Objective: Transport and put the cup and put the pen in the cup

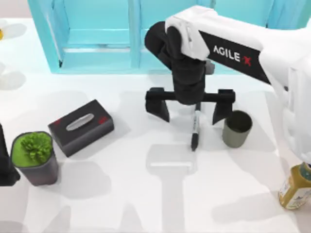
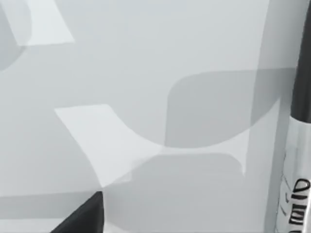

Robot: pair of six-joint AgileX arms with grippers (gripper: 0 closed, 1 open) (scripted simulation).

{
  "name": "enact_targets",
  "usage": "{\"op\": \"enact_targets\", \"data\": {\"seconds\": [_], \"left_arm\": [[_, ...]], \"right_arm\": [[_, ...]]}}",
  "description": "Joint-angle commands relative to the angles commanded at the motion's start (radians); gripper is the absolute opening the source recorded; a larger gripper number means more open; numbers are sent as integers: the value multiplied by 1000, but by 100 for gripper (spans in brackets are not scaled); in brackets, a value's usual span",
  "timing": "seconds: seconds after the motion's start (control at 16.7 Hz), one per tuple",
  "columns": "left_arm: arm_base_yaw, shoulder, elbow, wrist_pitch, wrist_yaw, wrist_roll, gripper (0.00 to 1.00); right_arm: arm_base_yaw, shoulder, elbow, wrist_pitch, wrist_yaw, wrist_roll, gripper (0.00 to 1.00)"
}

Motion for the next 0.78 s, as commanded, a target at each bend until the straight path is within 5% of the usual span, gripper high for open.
{"op": "enact_targets", "data": {"seconds": [0.72, 0.78], "left_arm": [[0, 0, 0, 0, 0, 0, 100], [0, 0, 0, 0, 0, 0, 100]], "right_arm": [[0, 0, 0, 0, 0, 0, 2], [0, 0, 0, 0, 0, 0, 0]]}}
